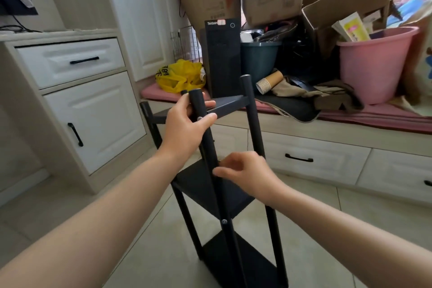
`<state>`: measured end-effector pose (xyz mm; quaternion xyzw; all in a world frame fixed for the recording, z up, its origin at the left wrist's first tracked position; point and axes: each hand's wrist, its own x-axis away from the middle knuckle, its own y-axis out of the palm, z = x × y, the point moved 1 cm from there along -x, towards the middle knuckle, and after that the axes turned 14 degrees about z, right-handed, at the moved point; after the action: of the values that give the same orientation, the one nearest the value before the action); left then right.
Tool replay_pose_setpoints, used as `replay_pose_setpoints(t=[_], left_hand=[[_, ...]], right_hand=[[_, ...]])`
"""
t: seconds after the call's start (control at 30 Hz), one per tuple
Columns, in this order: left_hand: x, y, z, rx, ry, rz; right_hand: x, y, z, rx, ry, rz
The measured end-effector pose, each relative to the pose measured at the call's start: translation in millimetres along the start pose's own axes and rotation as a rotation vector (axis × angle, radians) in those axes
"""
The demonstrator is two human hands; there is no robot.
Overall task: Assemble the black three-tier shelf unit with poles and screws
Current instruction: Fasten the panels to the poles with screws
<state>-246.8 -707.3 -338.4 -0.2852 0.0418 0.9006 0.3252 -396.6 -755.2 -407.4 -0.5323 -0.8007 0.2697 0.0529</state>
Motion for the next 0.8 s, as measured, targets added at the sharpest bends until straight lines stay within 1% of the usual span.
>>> replay_pose_setpoints(t=[0.03,0.1,0.17,0.2,0.23,0.3,0.37,0.43,0.5,0.57,0.63,0.7,0.8], left_hand=[[6,-1,0,0.007,0.02,0.011],[19,-4,-3,0.026,0.033,0.083],[29,-7,-5,0.026,0.028,0.135],[33,-8,-7,0.016,0.028,0.144],[37,-9,-7,0.011,0.032,0.144],[43,-12,-5,0.021,0.039,0.131],[47,-13,-3,0.037,0.04,0.103],[53,-14,-5,0.061,0.003,0.087],[61,-15,-8,0.103,-0.097,0.126],[70,-15,-9,0.132,-0.206,0.17],[77,-13,-8,0.148,-0.275,0.169],[80,-10,-8,0.188,-0.305,0.143],[81,-7,-10,0.216,-0.291,0.081]], right_hand=[[1,-8,4,0.031,-0.031,0.052],[2,-25,14,0.091,-0.054,0.227],[3,-39,29,0.107,-0.015,0.414],[3,-44,36,0.099,0.018,0.468],[4,-48,42,0.086,0.055,0.478],[7,-50,48,0.038,0.122,0.375],[9,-45,48,-0.021,0.129,0.244],[12,-40,46,-0.121,0.133,0.185],[17,-38,44,-0.224,0.161,0.163],[24,-39,46,-0.252,0.163,0.167],[31,-40,49,-0.265,0.166,0.184],[39,-43,52,-0.282,0.173,0.201],[52,-49,56,-0.286,0.165,0.225]])
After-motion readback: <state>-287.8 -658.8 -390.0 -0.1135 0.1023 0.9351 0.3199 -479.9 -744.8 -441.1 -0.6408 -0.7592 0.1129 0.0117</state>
